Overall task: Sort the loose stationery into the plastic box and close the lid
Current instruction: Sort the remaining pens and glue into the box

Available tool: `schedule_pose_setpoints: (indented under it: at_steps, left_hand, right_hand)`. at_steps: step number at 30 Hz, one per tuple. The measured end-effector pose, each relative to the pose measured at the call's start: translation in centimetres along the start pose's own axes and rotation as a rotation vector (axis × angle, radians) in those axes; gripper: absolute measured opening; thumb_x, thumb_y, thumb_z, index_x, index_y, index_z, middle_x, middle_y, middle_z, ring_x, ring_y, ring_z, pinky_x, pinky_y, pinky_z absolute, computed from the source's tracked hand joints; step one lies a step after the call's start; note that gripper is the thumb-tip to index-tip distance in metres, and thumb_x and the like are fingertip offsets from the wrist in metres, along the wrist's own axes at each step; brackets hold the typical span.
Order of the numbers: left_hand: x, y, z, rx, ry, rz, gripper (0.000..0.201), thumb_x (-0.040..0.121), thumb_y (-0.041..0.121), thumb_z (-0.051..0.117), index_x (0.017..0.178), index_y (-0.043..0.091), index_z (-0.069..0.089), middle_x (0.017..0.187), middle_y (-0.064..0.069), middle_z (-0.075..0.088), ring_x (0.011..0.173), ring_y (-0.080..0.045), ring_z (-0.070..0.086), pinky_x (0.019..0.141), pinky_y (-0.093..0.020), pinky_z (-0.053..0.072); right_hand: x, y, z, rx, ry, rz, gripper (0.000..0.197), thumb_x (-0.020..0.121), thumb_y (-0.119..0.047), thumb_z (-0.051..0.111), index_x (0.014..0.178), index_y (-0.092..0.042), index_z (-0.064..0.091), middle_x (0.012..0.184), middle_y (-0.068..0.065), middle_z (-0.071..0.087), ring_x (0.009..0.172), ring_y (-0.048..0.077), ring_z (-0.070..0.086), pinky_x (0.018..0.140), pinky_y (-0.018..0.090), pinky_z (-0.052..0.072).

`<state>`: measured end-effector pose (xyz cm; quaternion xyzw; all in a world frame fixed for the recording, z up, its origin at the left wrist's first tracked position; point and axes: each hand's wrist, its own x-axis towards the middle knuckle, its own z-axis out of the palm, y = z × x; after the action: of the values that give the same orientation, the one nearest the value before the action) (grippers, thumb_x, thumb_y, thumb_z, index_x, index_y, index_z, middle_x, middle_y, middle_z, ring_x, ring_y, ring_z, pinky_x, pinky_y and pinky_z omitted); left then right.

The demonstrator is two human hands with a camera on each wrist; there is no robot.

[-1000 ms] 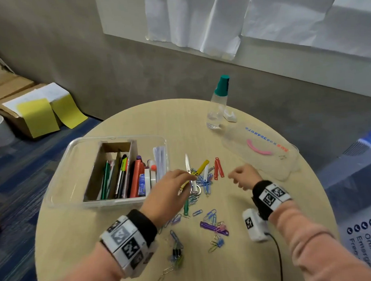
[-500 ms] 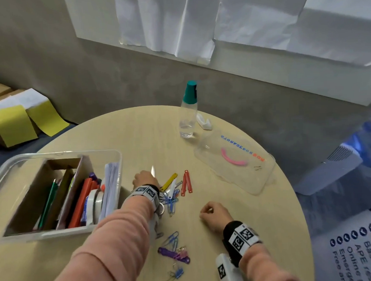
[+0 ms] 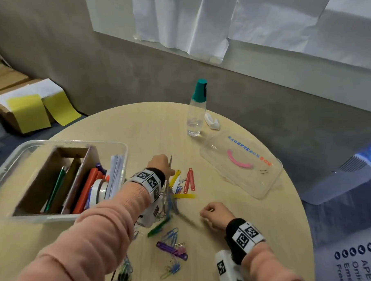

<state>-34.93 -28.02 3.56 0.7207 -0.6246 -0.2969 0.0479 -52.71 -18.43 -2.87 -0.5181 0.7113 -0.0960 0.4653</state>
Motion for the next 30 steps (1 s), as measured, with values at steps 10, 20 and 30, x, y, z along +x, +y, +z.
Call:
schedule_pose_setpoints:
  at_steps: [10, 20, 30]
  left_hand:
    - [-6.3, 0.2, -5.9, -0.021, 0.062, 0.24, 0.022, 0.087, 0.014, 0.061, 0.099, -0.004, 0.067, 0.097, -0.02, 0.069, 0.093, -0.03, 0.065, 0.085, -0.037, 0.052]
    - [-9.0, -3.4, -11.2, -0.516, -0.059, 0.359, 0.017, 0.09, 0.008, 0.057, 0.1, -0.005, 0.063, 0.075, -0.007, 0.064, 0.062, -0.011, 0.062, 0.064, -0.018, 0.055]
    - [-7.4, -13.6, -16.5, -0.368, 0.022, 0.184, 0.024, 0.092, 0.025, 0.056, 0.11, 0.01, 0.061, 0.08, -0.004, 0.068, 0.067, -0.011, 0.061, 0.059, -0.021, 0.049]
  right_hand:
    - [-1.8, -6.0, 0.1, -0.007, 0.047, -0.201, 0.021, 0.091, -0.005, 0.043, 0.093, -0.016, 0.061, 0.097, 0.002, 0.052, 0.087, 0.016, 0.047, 0.054, 0.011, 0.029]
    - [-6.5, -11.4, 2.2, 0.163, 0.053, -0.551, 0.017, 0.093, -0.015, 0.052, 0.102, -0.015, 0.067, 0.087, -0.003, 0.064, 0.071, 0.005, 0.056, 0.063, 0.011, 0.043]
    - [-9.6, -19.0, 6.9, 0.189, 0.029, -0.53, 0.014, 0.093, -0.012, 0.046, 0.096, -0.017, 0.058, 0.055, -0.004, 0.054, 0.044, 0.004, 0.044, 0.046, 0.017, 0.034]
